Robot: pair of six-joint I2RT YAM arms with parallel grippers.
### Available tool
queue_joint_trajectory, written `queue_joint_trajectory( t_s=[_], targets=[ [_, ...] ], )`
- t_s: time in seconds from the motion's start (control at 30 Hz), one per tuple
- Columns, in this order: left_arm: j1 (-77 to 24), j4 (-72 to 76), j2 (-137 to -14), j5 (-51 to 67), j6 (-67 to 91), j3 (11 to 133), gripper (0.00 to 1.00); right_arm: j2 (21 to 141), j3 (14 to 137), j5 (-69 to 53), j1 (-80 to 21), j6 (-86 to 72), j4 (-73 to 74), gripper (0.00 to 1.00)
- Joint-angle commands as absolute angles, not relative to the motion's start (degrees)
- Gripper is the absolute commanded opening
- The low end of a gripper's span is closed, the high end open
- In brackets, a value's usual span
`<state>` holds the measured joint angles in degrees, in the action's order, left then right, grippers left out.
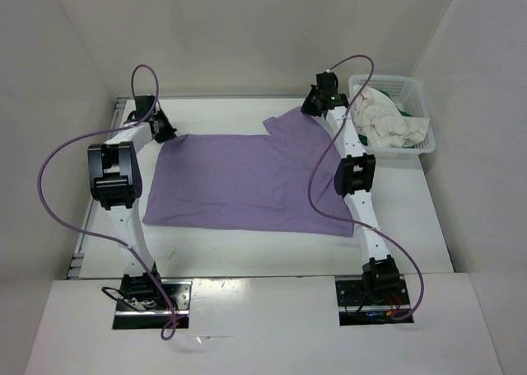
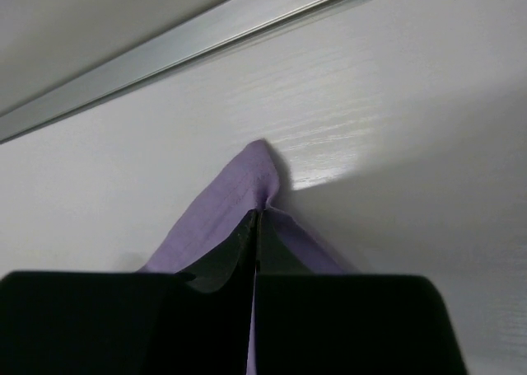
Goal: Fold and stack the t-shirts
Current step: Grap the side of the flattened tshirt furthest away from the robot with both arms
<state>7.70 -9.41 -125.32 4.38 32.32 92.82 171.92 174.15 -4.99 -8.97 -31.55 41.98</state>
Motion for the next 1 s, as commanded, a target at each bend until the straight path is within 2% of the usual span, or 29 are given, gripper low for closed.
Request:
queue_joint_trajectory(
  t_s=[0.0,0.17,0.37,0.5,0.57,0.67,0.7,0.73,0.77,0.83,0.97],
  targets=[
    [7.9,-8.3,-120.3,4.6,32.2,92.6,0.0,169.1,179.7,-7.3,-9.1,-32.3,44.8,0.0],
    [7.9,-7.0,-117.9,4.6,32.7,90.4,0.0,164.5,179.7,-6.4,-9.7,-29.1,49.6,0.0],
    [9.1,-6.5,-115.0,5.6,33.2,88.0,0.0,161.0,179.7,-9.5,-10.2,-27.3,61.8,0.0],
    [9.6,-7.0,-114.4,6.8,33.2,87.0,0.0,157.4,178.0,-4.8,-10.8,-26.7,64.9,0.0],
    [9.6,-7.0,-113.9,6.8,33.7,87.0,0.0,151.2,171.2,-4.8,-11.4,-25.3,63.6,0.0],
    [9.6,-6.5,-113.9,8.0,33.7,87.0,0.0,138.6,151.7,0.3,-13.1,-23.0,57.3,0.0],
    [9.6,-6.5,-113.9,8.0,33.7,87.0,0.0,132.6,128.7,0.3,-13.6,-23.0,40.3,0.0],
    [9.6,-6.5,-113.9,8.0,33.7,87.0,0.0,126.4,119.0,-0.9,-13.1,-24.1,32.6,0.0],
    [9.6,-6.5,-113.9,8.0,33.7,87.0,0.0,121.3,114.3,-2.7,-12.5,-25.3,29.8,0.0],
    [9.6,-6.5,-114.4,8.0,33.7,87.6,0.0,124.3,118.7,-2.7,-11.7,-24.7,36.8,0.0],
    [10.1,-7.6,-115.0,7.3,32.7,88.9,0.0,123.1,114.9,-1.8,-11.7,-23.0,33.5,0.0]
  ],
)
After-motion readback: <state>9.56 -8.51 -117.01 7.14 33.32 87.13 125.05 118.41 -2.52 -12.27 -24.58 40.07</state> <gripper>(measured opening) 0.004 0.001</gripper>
